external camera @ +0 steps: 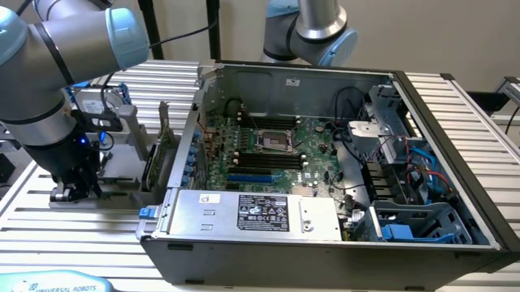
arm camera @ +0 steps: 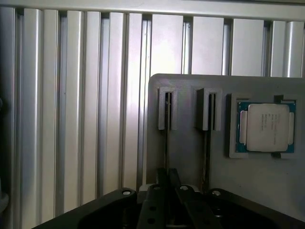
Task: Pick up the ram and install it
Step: 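Pick up the ram and move it above insertion slot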
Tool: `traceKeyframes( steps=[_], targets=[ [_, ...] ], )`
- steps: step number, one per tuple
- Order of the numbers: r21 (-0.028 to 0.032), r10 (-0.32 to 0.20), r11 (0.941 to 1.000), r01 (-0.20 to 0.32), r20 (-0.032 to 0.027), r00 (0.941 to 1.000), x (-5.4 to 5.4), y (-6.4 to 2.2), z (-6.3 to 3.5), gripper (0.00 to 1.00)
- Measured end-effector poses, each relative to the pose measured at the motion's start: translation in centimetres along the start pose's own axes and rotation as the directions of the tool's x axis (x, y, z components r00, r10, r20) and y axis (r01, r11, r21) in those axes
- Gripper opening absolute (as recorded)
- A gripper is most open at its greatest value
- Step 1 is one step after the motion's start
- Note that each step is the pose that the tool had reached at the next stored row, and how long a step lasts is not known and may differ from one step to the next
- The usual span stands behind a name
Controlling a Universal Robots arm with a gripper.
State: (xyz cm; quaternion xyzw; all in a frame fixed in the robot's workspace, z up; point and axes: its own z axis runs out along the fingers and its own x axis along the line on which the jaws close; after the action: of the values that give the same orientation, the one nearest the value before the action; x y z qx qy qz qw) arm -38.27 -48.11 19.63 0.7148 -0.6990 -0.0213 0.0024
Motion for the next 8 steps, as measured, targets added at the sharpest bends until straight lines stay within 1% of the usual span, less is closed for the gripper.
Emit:
traceKeyframes(
  steps=[3,8],
  targets=[
    [0.0000,0.000,1.0000,0.000,0.0002,1.0000,0.13,0.00,0.00,0.13],
    [0.0000,0.000,1.0000,0.000,0.0000,1.0000,0.67,0.05,-0.02,0.13]
  ],
)
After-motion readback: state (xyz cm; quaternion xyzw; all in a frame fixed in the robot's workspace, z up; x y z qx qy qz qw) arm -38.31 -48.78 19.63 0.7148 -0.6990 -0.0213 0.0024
